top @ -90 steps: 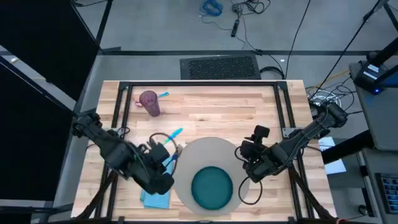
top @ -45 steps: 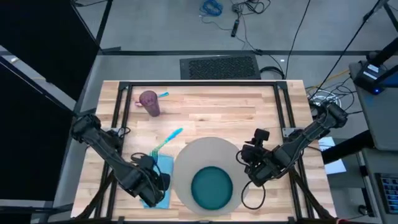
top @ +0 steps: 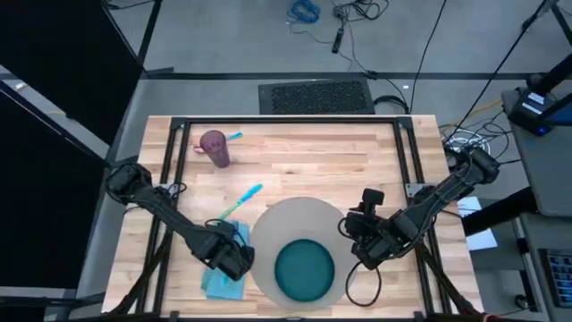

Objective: Set table place
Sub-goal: Put the blue fork on the top of the blue napkin

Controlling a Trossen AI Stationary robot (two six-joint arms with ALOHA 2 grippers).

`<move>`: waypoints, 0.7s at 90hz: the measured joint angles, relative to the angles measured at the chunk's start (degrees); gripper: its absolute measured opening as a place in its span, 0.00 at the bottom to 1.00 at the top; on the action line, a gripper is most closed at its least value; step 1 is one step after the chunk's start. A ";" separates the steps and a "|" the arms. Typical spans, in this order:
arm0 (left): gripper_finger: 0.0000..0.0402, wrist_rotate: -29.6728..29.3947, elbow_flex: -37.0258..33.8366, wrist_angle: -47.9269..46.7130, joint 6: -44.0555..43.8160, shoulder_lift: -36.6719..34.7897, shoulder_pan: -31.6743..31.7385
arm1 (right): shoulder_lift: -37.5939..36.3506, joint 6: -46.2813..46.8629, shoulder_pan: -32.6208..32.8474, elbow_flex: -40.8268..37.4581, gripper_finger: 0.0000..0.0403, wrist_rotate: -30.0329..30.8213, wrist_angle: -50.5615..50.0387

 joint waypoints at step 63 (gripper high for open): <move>0.00 4.79 -6.65 11.69 -3.23 0.15 -0.98 | 0.00 -1.02 0.00 0.00 0.39 -0.05 -0.13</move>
